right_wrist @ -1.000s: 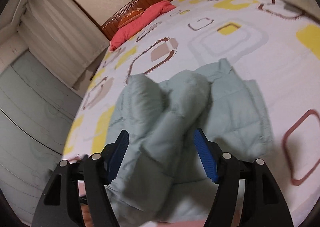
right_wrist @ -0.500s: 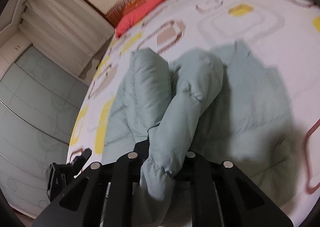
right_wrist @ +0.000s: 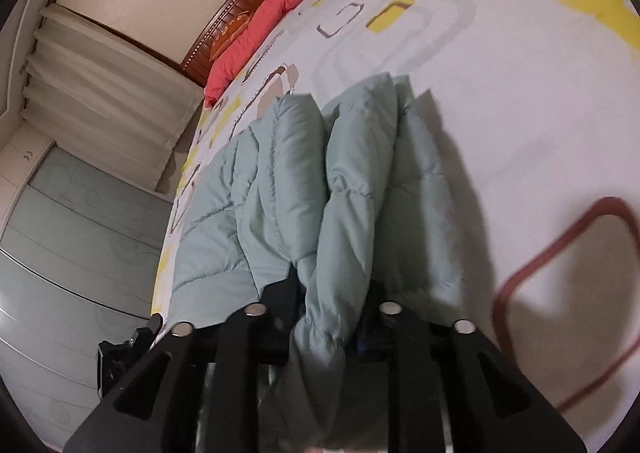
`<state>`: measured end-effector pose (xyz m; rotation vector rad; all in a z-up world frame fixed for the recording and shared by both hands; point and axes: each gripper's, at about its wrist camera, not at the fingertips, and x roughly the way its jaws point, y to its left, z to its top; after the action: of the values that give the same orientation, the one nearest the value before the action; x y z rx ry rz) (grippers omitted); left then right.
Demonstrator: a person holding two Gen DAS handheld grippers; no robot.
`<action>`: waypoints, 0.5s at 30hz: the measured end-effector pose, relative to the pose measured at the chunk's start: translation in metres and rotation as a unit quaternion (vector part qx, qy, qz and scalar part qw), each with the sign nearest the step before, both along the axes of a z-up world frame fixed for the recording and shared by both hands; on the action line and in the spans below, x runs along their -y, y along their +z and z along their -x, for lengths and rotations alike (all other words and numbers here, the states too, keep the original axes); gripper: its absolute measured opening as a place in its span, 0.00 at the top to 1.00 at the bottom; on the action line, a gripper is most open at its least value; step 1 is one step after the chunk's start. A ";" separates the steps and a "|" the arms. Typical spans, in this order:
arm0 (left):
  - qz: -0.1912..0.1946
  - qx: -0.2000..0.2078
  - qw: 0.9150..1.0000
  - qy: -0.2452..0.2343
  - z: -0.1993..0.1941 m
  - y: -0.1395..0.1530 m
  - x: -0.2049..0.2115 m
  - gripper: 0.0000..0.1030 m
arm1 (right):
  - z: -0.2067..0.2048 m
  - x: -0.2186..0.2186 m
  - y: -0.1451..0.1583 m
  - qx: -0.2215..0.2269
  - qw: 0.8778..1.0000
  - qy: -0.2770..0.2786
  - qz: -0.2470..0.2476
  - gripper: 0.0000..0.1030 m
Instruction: Fold large clothes
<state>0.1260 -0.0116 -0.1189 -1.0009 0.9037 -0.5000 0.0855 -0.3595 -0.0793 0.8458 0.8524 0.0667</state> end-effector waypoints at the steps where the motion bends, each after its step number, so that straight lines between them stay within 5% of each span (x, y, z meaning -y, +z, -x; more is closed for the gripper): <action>1: -0.004 0.006 1.000 -0.001 0.002 0.001 -0.001 0.20 | 0.006 0.000 0.006 0.004 1.000 -0.004 0.002 0.44; 3: -0.012 0.016 1.000 0.001 0.007 0.005 -0.002 0.20 | 0.020 -0.001 0.018 0.021 1.000 -0.015 -0.006 0.29; 14: -0.002 0.001 1.000 0.007 0.020 0.000 -0.003 0.20 | 0.046 -0.050 0.038 0.019 0.999 0.041 0.015 0.29; 15: -0.001 -0.001 1.000 0.008 0.021 0.000 -0.002 0.20 | 0.045 -0.049 0.035 0.014 0.999 0.037 0.020 0.36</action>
<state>0.1052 -0.0094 -0.1185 -1.0059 0.8969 -0.4851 0.0401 -0.3101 -0.0443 0.7732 0.8558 0.1265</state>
